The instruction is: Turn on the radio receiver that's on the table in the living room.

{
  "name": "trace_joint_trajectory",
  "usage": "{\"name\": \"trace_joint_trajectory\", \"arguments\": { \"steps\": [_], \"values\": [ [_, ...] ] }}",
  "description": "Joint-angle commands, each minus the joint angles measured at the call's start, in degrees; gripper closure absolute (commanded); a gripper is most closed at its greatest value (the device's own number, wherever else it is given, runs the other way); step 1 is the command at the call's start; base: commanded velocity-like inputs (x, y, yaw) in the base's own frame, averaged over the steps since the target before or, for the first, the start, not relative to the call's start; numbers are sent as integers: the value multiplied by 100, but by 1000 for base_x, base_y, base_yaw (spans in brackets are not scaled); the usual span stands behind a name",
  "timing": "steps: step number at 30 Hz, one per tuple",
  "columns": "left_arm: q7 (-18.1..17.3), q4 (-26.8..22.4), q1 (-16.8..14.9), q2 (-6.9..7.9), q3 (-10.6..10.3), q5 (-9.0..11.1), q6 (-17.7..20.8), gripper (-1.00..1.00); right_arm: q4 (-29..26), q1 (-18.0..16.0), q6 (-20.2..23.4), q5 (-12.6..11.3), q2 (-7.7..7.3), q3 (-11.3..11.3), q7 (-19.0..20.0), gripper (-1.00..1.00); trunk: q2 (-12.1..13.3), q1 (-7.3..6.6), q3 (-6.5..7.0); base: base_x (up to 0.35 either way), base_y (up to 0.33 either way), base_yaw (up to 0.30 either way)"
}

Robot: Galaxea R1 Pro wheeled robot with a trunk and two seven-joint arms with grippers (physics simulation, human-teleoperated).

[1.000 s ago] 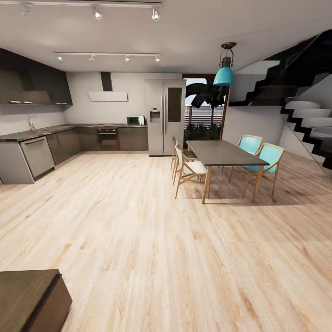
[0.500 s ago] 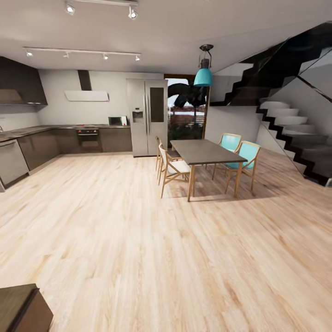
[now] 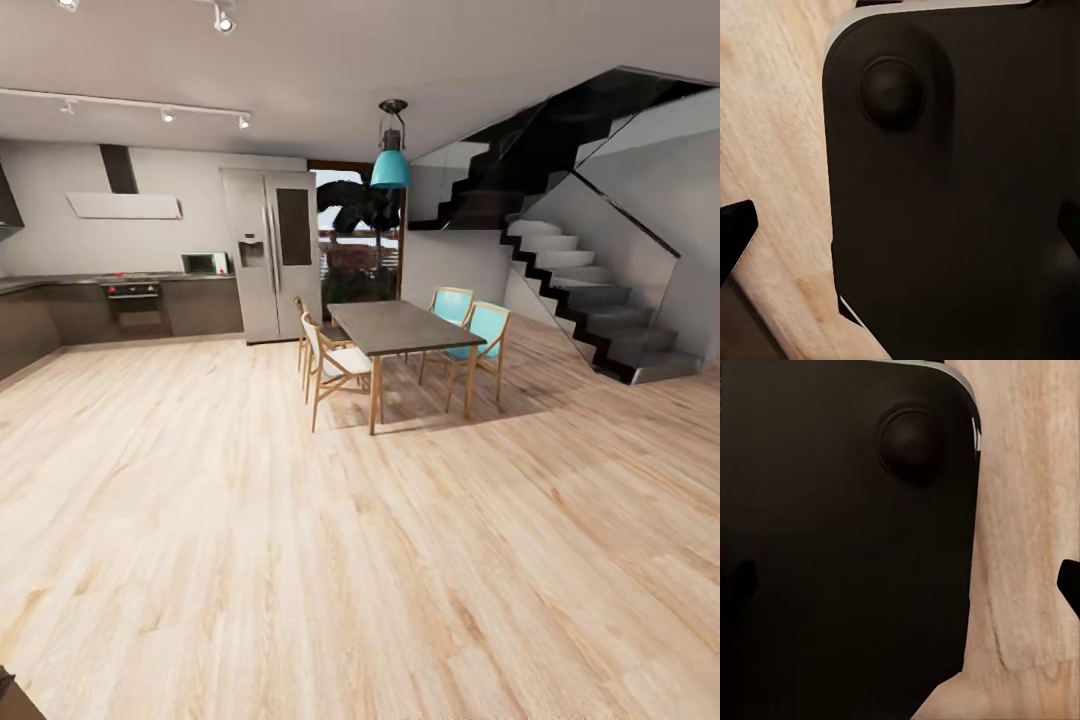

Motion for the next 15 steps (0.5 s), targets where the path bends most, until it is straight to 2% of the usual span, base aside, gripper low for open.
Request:
{"name": "trace_joint_trajectory", "arguments": {
  "steps": [1,15],
  "values": [
    [0,0,0,0,0,0,0,-100,0,0,0,0,1,0,0,-100,0,0,0,0,0,-286],
    [0,0,0,0,0,0,0,-100,0,0,-1,-17,1,-12,0,-100,0,0,0,0,0,-286]
  ]
}}
